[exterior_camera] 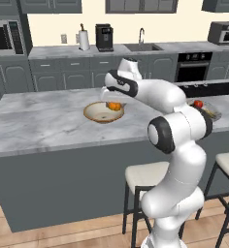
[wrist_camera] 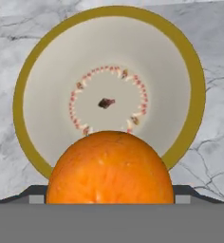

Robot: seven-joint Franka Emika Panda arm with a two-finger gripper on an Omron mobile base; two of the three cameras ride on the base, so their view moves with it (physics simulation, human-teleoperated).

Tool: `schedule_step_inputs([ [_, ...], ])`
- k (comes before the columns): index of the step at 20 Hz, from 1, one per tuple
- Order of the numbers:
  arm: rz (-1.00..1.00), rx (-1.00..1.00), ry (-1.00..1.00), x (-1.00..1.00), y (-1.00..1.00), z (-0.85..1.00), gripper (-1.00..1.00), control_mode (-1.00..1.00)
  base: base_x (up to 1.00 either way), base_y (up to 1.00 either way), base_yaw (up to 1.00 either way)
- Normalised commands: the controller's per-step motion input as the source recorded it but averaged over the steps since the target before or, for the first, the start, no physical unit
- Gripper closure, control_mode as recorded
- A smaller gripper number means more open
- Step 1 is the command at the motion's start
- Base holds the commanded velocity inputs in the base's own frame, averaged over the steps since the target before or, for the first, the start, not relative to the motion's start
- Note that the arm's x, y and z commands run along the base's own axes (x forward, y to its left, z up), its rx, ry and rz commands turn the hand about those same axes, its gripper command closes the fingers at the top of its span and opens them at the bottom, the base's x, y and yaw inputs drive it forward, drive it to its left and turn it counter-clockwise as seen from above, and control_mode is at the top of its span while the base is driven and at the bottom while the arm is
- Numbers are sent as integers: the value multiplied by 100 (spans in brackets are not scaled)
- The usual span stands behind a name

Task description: Take the fruits from the plate on the dining counter and place two fruits in each bowl.

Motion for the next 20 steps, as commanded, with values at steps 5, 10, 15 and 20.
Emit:
schedule_step_inputs([
  [5, 0, 0, 6, 52, 11, -37, 100, -100, 0, 0, 0],
  [10, 0, 0, 4, 15, 6, -68, 100, -100, 0, 0, 0],
  [15, 0, 0, -1, 0, 0, -21, -100, -100, 0, 0, 0],
  [20, 0, 0, -5, 0, 0, 0, -100, -100, 0, 0, 0],
])
